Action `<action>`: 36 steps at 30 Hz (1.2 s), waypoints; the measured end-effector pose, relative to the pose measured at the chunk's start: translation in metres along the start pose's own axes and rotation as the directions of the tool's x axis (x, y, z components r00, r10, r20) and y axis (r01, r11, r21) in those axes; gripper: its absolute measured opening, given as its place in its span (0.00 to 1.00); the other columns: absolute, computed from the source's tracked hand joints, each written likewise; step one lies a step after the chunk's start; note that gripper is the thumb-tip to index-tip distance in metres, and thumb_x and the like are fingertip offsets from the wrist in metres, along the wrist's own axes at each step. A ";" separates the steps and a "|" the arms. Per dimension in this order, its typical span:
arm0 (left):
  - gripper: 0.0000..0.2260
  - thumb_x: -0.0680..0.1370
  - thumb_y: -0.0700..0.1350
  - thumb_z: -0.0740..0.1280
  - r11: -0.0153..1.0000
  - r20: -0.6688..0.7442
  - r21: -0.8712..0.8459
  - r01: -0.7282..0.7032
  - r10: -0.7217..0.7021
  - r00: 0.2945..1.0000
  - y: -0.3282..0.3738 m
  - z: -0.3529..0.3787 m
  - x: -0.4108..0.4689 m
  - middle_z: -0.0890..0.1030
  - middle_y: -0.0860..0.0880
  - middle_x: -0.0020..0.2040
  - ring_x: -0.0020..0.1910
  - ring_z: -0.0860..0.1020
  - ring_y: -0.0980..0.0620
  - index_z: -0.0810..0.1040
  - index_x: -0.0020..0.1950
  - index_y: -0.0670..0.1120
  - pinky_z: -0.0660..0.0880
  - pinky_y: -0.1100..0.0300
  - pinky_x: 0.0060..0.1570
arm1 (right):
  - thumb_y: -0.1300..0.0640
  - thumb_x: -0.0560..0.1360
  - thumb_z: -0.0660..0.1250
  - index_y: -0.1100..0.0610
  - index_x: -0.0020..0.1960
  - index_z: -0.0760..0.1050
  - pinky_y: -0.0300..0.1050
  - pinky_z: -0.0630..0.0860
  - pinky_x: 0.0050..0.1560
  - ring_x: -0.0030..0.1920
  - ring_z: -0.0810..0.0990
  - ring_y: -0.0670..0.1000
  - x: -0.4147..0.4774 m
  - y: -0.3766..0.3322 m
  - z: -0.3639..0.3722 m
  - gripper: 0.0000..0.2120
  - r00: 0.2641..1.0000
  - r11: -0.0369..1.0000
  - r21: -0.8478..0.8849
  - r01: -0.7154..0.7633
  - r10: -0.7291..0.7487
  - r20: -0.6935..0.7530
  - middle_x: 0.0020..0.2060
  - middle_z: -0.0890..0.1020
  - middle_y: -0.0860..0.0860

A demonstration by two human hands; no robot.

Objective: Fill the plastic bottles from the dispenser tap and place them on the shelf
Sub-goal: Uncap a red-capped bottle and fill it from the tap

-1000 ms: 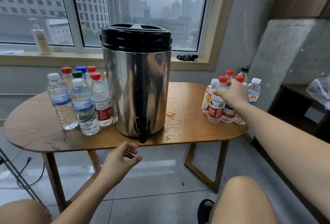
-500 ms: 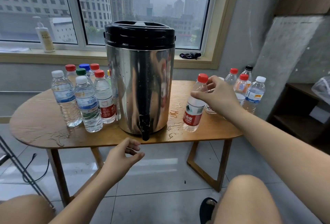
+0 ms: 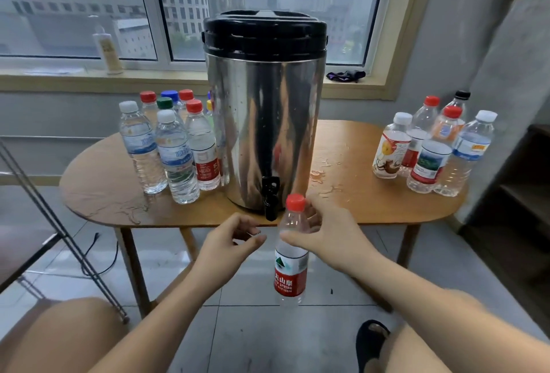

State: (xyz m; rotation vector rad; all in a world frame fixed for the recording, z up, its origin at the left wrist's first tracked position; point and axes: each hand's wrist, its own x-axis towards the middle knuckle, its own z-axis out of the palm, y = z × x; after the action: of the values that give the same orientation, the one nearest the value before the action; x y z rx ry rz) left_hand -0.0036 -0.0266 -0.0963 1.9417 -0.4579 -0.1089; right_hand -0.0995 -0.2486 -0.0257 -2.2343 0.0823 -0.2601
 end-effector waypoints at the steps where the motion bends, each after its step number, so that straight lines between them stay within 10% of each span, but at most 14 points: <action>1: 0.08 0.80 0.50 0.77 1.000 0.004 -0.015 -0.009 0.009 1.000 0.000 0.000 -0.001 0.87 0.57 0.51 0.52 0.84 0.58 0.82 0.56 0.55 0.80 0.53 0.56 | 0.39 0.69 0.81 0.40 0.56 0.79 0.46 0.83 0.52 0.49 0.83 0.43 -0.002 0.008 0.010 0.19 1.000 1.000 0.010 -0.007 0.007 0.018 0.47 0.84 0.41; 15: 0.14 0.82 0.48 0.76 0.993 0.221 0.077 -0.085 0.066 0.973 -0.001 0.003 -0.009 0.85 0.63 0.59 0.62 0.82 0.60 0.84 0.64 0.63 0.81 0.55 0.58 | 0.41 0.69 0.78 0.42 0.52 0.76 0.35 0.73 0.43 0.50 0.77 0.41 -0.007 0.064 0.082 0.16 0.992 0.998 -0.067 -0.005 0.013 0.123 0.45 0.79 0.41; 23: 0.13 0.85 0.47 0.71 0.982 0.308 0.156 -0.109 0.057 0.950 -0.003 -0.003 -0.004 0.80 0.60 0.60 0.61 0.79 0.63 0.82 0.68 0.61 0.75 0.67 0.60 | 0.32 0.71 0.72 0.46 0.52 0.76 0.47 0.79 0.50 0.48 0.78 0.46 -0.003 0.070 0.087 0.20 0.981 0.996 -0.081 0.030 -0.014 0.193 0.47 0.77 0.44; 36: 0.08 0.81 0.57 0.73 0.942 0.105 0.332 -0.046 0.011 0.994 -0.008 0.006 0.000 0.80 0.57 0.50 0.48 0.79 0.57 0.80 0.52 0.55 0.77 0.60 0.47 | 0.32 0.70 0.73 0.48 0.61 0.79 0.43 0.78 0.54 0.52 0.75 0.44 -0.004 0.073 0.101 0.27 0.989 0.979 -0.152 0.134 -0.122 0.084 0.50 0.75 0.41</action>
State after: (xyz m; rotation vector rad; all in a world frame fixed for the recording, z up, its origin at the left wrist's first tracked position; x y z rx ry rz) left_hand -0.0029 -0.0293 -0.1060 2.2691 -0.6031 -0.1178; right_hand -0.0792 -0.2166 -0.1445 -2.4081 -0.0845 -0.2469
